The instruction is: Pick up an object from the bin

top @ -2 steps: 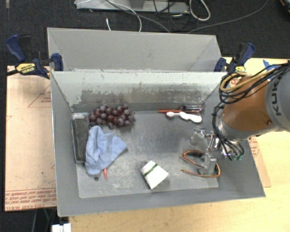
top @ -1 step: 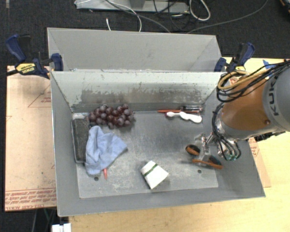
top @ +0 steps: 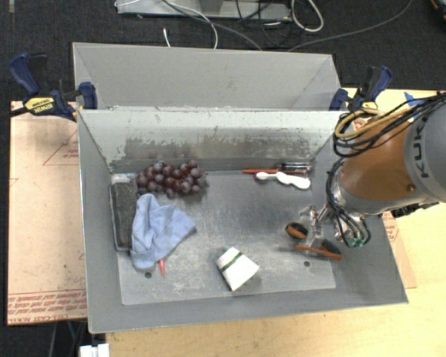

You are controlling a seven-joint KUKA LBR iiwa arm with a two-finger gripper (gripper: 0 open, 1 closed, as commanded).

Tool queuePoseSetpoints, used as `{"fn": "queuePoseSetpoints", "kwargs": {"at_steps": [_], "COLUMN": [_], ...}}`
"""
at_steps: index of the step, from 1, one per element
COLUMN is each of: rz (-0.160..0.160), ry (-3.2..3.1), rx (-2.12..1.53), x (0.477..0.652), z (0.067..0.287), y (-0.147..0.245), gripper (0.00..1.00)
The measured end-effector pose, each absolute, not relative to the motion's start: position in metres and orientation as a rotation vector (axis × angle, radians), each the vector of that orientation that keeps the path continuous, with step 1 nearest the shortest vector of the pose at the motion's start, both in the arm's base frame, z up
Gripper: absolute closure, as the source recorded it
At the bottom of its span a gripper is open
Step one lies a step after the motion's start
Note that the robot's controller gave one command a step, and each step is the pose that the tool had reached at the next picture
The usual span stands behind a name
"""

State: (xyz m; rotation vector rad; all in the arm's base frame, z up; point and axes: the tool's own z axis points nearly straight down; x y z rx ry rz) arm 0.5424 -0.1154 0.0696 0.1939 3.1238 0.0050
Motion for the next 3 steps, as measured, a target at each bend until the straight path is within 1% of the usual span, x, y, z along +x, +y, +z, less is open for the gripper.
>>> {"fn": "queuePoseSetpoints", "kwargs": {"at_steps": [1, 2, 3], "rz": [0.006, 0.009, 0.007], "ry": [3.125, 3.134, 3.126], "rx": [0.193, 0.193, 0.192], "x": [0.542, 0.539, 0.542], "z": [0.077, 0.107, 0.145], "y": [-0.115, -0.114, -0.115], "gripper": [1.00, 1.00, 1.00]}}
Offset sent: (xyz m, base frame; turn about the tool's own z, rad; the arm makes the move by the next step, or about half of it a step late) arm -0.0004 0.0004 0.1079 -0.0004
